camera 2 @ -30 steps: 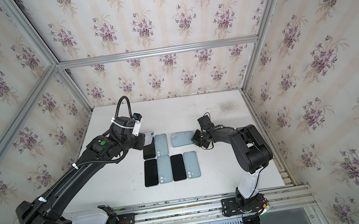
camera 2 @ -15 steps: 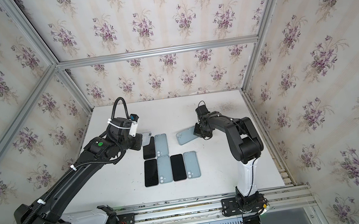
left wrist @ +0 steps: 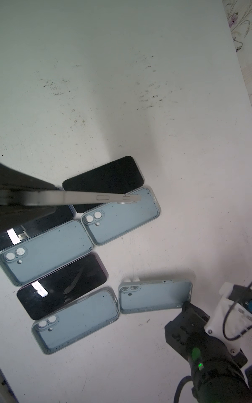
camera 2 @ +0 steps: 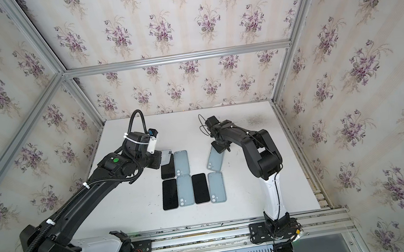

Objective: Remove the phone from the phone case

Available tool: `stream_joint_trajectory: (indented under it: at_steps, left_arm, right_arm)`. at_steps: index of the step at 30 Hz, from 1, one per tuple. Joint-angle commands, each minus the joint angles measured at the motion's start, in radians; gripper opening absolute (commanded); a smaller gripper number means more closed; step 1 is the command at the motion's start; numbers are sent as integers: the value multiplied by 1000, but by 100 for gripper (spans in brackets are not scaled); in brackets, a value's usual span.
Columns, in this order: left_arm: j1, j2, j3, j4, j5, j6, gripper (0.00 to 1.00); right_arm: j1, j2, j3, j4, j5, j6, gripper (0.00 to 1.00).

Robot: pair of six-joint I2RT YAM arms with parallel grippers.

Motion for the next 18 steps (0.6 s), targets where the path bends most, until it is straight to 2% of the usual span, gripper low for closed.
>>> stream_joint_trajectory:
  at_steps: [1,4,9,14,16,18]
  left_arm:
    - [1,4,14,39,10,5,0]
    - [2,1,16,39,11,2,0]
    - [1,-5,11,38,6,5,0]
    - [1,-5,10,37,15,-1,0]
    - [1,-8,8,38,14,-1,0]
    - [1,-10,7,38,13,-5,0]
  right_arm:
    - [31,35,47,91,159,-190,0]
    - [37,91,136,63,177,-215,0]
    - [75,109,156,138,215,-309,5]
    - [82,92,141,114,129,-278,10]
    - [82,84,128,101,109,-260,20]
    - [82,69,117,97,106,-234,35]
